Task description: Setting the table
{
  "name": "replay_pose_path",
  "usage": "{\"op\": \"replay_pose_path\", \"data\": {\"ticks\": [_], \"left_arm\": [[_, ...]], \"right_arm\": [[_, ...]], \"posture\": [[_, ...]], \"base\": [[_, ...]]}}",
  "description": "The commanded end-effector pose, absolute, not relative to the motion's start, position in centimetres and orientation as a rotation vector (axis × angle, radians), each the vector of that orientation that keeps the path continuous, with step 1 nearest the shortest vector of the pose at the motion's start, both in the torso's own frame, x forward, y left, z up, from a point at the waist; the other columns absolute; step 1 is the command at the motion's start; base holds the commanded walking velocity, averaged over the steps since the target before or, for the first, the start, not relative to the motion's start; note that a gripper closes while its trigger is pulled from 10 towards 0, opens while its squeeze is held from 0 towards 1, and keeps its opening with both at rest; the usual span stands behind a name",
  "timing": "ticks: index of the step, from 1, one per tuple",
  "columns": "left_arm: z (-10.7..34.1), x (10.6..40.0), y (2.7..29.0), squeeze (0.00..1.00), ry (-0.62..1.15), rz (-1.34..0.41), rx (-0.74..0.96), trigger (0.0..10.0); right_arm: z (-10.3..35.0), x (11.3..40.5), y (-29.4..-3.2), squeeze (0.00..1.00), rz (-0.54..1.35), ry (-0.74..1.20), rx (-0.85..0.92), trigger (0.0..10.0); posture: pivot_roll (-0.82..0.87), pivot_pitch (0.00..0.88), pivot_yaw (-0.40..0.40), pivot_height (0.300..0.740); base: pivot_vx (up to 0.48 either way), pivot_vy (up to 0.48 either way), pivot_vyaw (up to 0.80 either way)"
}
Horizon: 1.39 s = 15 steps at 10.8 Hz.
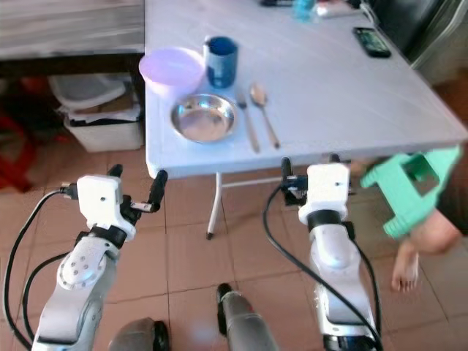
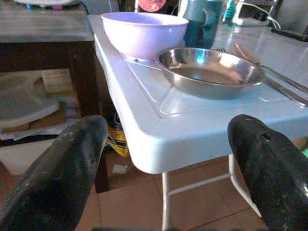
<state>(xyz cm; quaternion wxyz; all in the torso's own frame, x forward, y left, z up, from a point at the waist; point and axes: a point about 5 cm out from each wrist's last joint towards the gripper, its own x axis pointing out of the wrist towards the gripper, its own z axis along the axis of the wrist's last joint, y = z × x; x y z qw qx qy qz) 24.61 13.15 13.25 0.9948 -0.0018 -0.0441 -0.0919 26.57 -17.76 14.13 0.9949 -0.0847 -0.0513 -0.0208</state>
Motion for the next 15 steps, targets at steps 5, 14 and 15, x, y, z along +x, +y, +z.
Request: {"op": "replay_pose_path", "data": {"ticks": [5, 14, 15], "left_arm": [[12.9, 25.4, 13.5, 0.00, -0.126, -0.093, -0.002, 10.0], [12.5, 26.4, 14.1, 0.00, -0.169, 0.061, 0.039, 10.0], [12.9, 27.0, 13.8, 0.00, -0.183, 0.026, 0.054, 10.0]], "right_arm": [[15.1, 26.4, -17.0, 0.00, 0.029, -0.158, -0.213, 10.0], [15.0, 28.6, -13.9, 0.00, 0.215, -0.180, -0.188, 10.0], [14.8, 28.7, -14.3, 0.00, 0.163, -0.163, -0.151, 10.0]], "posture": [[-0.04, 0.110, -0.064, 0.740], [0.05, 0.050, -0.144, 0.740], [0.03, 0.052, -0.108, 0.740]], "base": [[0.000, 0.000, 0.00], [0.000, 0.000, 0.00], [0.000, 0.000, 0.00]]}}
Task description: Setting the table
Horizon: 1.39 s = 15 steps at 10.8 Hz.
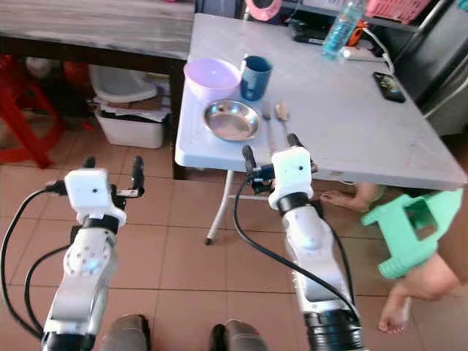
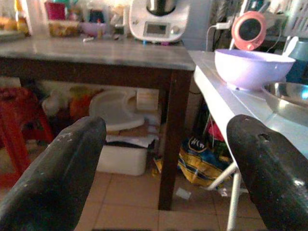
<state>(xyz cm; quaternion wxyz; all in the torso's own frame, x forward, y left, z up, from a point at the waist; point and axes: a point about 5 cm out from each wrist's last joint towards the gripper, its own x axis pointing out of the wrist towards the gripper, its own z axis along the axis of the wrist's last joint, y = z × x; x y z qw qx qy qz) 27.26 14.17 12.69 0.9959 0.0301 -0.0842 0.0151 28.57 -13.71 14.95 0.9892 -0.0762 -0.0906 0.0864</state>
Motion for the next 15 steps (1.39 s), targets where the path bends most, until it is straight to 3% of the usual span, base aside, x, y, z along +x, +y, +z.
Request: {"op": "replay_pose_path", "data": {"ticks": [1, 4, 6, 10, 15], "left_arm": [[13.4, 27.9, 13.1, 0.00, -0.193, -0.039, 0.068, 10.0], [13.1, 28.8, 10.6, 0.00, -0.168, -0.193, 0.053, 10.0], [12.9, 28.7, 10.2, 0.00, -0.159, -0.242, 0.072, 10.0], [13.2, 27.2, 11.7, 0.00, -0.172, -0.206, 0.052, 10.0], [13.4, 26.5, 12.0, 0.00, -0.162, -0.196, 0.041, 10.0]], "right_arm": [[14.6, 28.2, -15.0, 0.00, 0.100, -0.169, -0.152, 10.0], [14.1, 25.7, -17.3, 0.00, -0.060, -0.161, -0.159, 10.0], [14.1, 25.2, -17.6, 0.00, -0.092, -0.161, -0.163, 10.0], [14.7, 25.6, -16.4, 0.00, -0.023, -0.165, -0.166, 10.0], [14.8, 25.8, -16.3, 0.00, -0.005, -0.150, -0.162, 10.0]], "posture": [[-0.03, 0.060, -0.041, 0.740], [-0.14, 0.099, 0.061, 0.740], [-0.15, 0.124, 0.078, 0.740], [-0.09, 0.160, 0.020, 0.740], [-0.08, 0.188, 0.006, 0.740]], "base": [[0.000, 0.000, 0.00], [0.000, 0.000, 0.00], [0.000, 0.000, 0.00], [0.328, 0.000, 0.41], [0.480, 0.000, 0.00]]}}
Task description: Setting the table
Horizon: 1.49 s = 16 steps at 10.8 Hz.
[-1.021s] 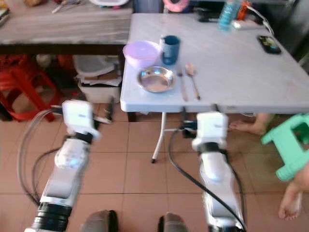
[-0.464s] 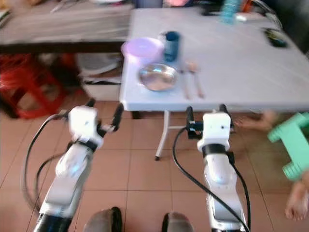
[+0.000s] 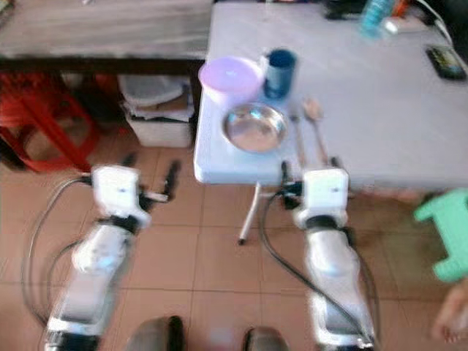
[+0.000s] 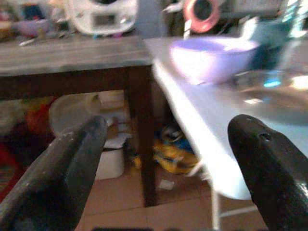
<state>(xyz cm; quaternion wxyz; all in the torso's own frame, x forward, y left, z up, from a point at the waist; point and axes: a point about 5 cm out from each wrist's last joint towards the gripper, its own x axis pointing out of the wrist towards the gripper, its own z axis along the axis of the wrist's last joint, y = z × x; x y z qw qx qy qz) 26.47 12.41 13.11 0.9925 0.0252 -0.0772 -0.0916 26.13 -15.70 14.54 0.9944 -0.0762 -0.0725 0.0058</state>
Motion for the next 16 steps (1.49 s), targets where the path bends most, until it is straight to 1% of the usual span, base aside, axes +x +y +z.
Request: {"op": "replay_pose_path", "data": {"ticks": [1, 5, 8, 9, 10, 11, 12, 13, 15, 16], "left_arm": [[13.4, 26.4, 11.8, 0.00, -0.160, -0.204, 0.037, 10.0], [13.7, 26.5, 12.0, 0.00, -0.163, -0.179, 0.031, 10.0], [13.5, 25.9, 13.3, 0.00, -0.159, -0.132, 0.061, 10.0], [13.0, 25.0, 14.6, 0.00, -0.131, -0.097, 0.103, 10.0], [12.8, 24.6, 14.9, 0.00, -0.124, -0.092, 0.111, 10.0], [12.7, 24.3, 15.0, 0.00, -0.121, -0.098, 0.118, 10.0], [12.7, 24.2, 15.0, 0.00, -0.120, -0.111, 0.133, 10.0], [12.7, 24.1, 15.0, 0.00, -0.119, -0.115, 0.137, 10.0], [12.8, 23.6, 15.0, 0.00, -0.113, -0.161, 0.155, 10.0], [12.8, 23.6, 15.1, 0.00, -0.113, -0.164, 0.157, 10.0]], "right_arm": [[14.7, 25.8, -16.3, 0.00, -0.006, -0.145, -0.156, 10.0], [15.2, 26.2, -16.4, 0.00, 0.003, -0.159, -0.178, 10.0], [15.4, 26.6, -16.7, 0.00, 0.006, -0.160, -0.166, 10.0], [15.3, 27.2, -17.2, 0.00, 0.020, -0.142, -0.124, 10.0], [15.2, 27.3, -17.1, 0.00, 0.043, -0.138, -0.107, 10.0], [15.2, 27.4, -17.0, 0.00, 0.067, -0.130, -0.094, 10.0], [14.8, 27.6, -16.9, 0.00, 0.087, -0.097, -0.035, 10.0], [14.7, 27.7, -16.9, 0.00, 0.095, -0.087, -0.015, 10.0], [14.3, 28.1, -17.4, 0.00, 0.112, -0.036, 0.077, 10.0], [14.2, 28.2, -17.5, 0.00, 0.122, -0.020, 0.093, 10.0]], "posture": [[-0.08, 0.188, 0.005, 0.740], [-0.08, 0.185, -0.010, 0.740], [-0.07, 0.186, -0.009, 0.740], [-0.06, 0.189, -0.006, 0.740], [-0.06, 0.190, -0.006, 0.740], [-0.05, 0.190, -0.010, 0.740], [-0.05, 0.191, -0.011, 0.740], [-0.05, 0.190, -0.012, 0.740], [-0.05, 0.204, -0.009, 0.740], [-0.05, 0.210, -0.008, 0.740]], "base": [[0.480, 0.000, 0.00], [0.466, 0.000, 0.00], [0.000, 0.000, 0.00], [0.000, 0.000, 0.00], [0.000, 0.000, 0.00], [0.000, 0.000, 0.00], [0.000, 0.000, 0.00], [0.000, 0.000, 0.00], [0.000, 0.000, 0.00], [0.000, 0.000, 0.00]]}}
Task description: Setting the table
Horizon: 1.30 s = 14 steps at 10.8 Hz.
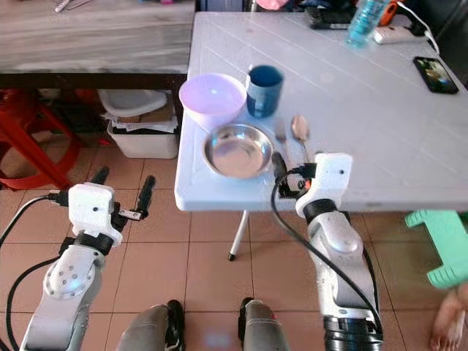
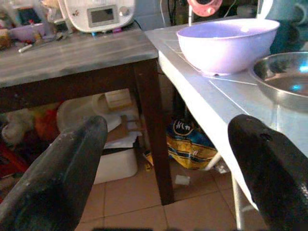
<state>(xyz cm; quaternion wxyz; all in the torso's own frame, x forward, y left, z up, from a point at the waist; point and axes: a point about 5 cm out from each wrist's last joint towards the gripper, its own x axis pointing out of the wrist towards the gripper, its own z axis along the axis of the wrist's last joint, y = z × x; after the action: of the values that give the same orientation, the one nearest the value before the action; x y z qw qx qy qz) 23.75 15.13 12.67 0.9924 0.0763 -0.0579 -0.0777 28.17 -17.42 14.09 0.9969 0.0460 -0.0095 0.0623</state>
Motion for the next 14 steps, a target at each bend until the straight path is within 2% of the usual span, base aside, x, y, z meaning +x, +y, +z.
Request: {"op": "replay_pose_path", "data": {"ticks": [1, 4, 8, 11, 14], "left_arm": [[12.8, 23.5, 15.1, 0.00, -0.110, -0.168, 0.159, 10.0], [12.7, 23.2, 15.0, 0.00, -0.101, -0.171, 0.155, 10.0], [13.0, 23.0, 14.8, 0.00, -0.097, -0.178, 0.156, 10.0], [13.8, 23.5, 14.7, 0.00, -0.126, -0.152, 0.126, 10.0], [14.5, 24.0, 14.1, 0.00, -0.161, -0.148, 0.095, 10.0]], "right_arm": [[14.0, 28.5, -17.5, 0.00, 0.143, 0.001, 0.127, 10.0], [14.6, 28.9, -16.9, 0.00, 0.221, 0.004, 0.141, 10.0], [15.3, 28.9, -17.0, 0.00, 0.234, -0.037, 0.122, 10.0], [16.4, 27.9, -16.9, 0.00, 0.174, -0.115, 0.044, 10.0], [17.4, 27.1, -16.6, 0.00, 0.132, -0.180, -0.052, 10.0]], "posture": [[-0.04, 0.216, -0.007, 0.740], [-0.04, 0.229, -0.009, 0.740], [-0.04, 0.239, -0.005, 0.740], [-0.04, 0.226, -0.012, 0.740], [-0.05, 0.196, -0.023, 0.740]], "base": [[0.000, 0.000, 0.00], [0.000, 0.000, 0.00], [0.000, 0.000, 0.00], [0.000, 0.000, 0.80], [0.000, 0.000, 0.00]]}}
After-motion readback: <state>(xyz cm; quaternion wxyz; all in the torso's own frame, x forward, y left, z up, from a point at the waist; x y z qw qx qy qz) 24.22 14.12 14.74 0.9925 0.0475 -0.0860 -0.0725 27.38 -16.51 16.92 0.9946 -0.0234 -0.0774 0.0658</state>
